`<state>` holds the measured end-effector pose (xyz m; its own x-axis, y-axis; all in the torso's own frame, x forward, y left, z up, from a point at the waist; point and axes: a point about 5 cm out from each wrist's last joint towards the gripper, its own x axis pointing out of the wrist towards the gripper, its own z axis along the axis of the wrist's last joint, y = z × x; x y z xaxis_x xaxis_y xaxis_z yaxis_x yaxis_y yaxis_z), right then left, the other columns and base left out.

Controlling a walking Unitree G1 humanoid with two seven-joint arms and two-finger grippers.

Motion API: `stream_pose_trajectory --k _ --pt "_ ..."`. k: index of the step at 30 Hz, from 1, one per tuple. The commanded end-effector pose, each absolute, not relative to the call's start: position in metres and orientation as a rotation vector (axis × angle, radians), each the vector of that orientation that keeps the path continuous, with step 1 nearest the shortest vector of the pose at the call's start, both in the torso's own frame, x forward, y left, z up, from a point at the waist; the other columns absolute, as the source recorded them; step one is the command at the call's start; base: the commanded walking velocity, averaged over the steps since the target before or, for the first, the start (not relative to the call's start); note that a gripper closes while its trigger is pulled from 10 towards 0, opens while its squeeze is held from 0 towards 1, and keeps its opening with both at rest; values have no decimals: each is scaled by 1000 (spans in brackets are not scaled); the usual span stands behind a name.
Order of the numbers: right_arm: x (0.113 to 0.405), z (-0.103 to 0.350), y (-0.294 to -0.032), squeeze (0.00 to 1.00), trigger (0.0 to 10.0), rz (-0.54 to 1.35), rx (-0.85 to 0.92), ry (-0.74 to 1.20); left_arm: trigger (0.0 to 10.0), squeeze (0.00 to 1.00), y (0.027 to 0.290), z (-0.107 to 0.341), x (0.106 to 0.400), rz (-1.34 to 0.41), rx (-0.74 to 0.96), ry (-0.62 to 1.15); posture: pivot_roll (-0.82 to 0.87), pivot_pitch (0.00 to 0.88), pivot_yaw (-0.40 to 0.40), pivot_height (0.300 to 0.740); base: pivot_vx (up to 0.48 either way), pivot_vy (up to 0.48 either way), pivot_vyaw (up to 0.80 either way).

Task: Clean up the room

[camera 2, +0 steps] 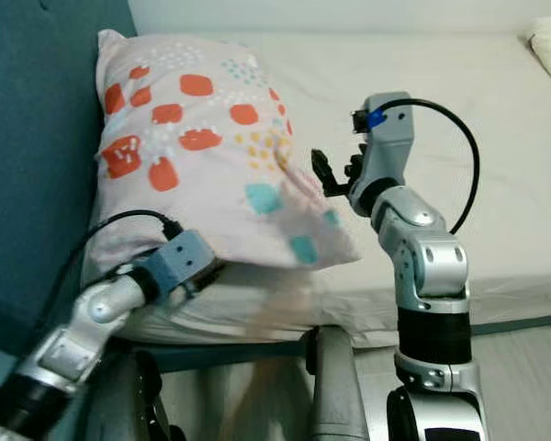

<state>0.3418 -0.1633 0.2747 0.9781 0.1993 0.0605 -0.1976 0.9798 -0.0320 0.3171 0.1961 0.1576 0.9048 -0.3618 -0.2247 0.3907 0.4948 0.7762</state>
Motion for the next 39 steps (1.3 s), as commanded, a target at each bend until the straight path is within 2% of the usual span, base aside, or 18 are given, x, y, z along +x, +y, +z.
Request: stream_pose_trajectory --k 1,4,6,8,10,12,15,17,20,22,27,30,33,35,36,37,38,39 --pt "343 268 -174 0 10000 112 -120 -63 10000 0 219 167 318 -410 1010 95 -66 179 -10 511 0 0 0" --pt "343 265 -178 0 10000 74 -171 -62 10000 0 227 174 318 -406 1047 107 -61 175 -10 511 0 0 0" --pt "345 257 -186 0 10000 11 -223 -58 10000 0 237 191 313 -450 1144 124 -53 174 -10 511 0 0 0" --pt "347 252 -188 0 10000 0 -194 -59 10000 0 240 199 310 -479 1175 132 -47 170 -10 511 0 0 0" --pt "352 238 -186 0 10000 17 -60 -77 10000 0 244 210 298 -586 1201 173 -39 171 -8 511 0 0 0" --pt "352 238 -186 0 10000 17 -60 -77 10000 0 244 210 298 -586 1201 173 -39 171 -8 511 0 0 0" --pt "360 217 -174 0 10000 51 34 -45 10000 0 242 196 257 -869 1103 385 -7 170 -1 511 0 0 0" --pt "360 217 -174 0 10000 51 34 -45 10000 0 242 196 257 -869 1103 385 -7 170 -1 511 0 0 0" --pt "363 212 -160 0 10000 98 57 -35 10000 0 244 180 219 -1062 998 600 0 171 -2 511 0 0 0" --pt "363 211 -159 0 10000 104 63 -33 10000 0 245 180 213 -1099 970 626 1 170 -2 511 0 0 0" --pt "366 206 -161 0 10000 96 70 -36 10000 0 245 208 204 -1219 887 566 1 162 -1 511 0 0 0" --pt "367 206 -161 0 10000 97 76 -41 10000 0 247 217 205 -1221 880 542 -1 157 1 511 0 0 0" --pt "370 206 -162 0 10000 95 88 -52 10000 0 242 242 207 -1235 786 382 -2 149 5 511 0 0 0" --pt "370 206 -162 0 10000 95 88 -52 10000 0 242 242 207 -1235 786 382 -2 149 5 511 0 0 0" --pt "370 206 -163 0 10000 88 96 -62 10000 0 236 256 210 -1234 709 237 -5 143 4 511 0 0 0" --pt "370 206 -163 0 10000 88 96 -62 10000 0 236 256 210 -1234 709 237 -5 143 4 511 0 0 0" --pt "370 208 -165 0 10000 79 109 -83 10000 0 230 269 217 -1192 615 51 -5 140 4 511 0 0 0" --pt "370 208 -165 0 10000 79 109 -83 10000 0 230 269 217 -1192 615 51 -5 140 4 511 0 0 0"
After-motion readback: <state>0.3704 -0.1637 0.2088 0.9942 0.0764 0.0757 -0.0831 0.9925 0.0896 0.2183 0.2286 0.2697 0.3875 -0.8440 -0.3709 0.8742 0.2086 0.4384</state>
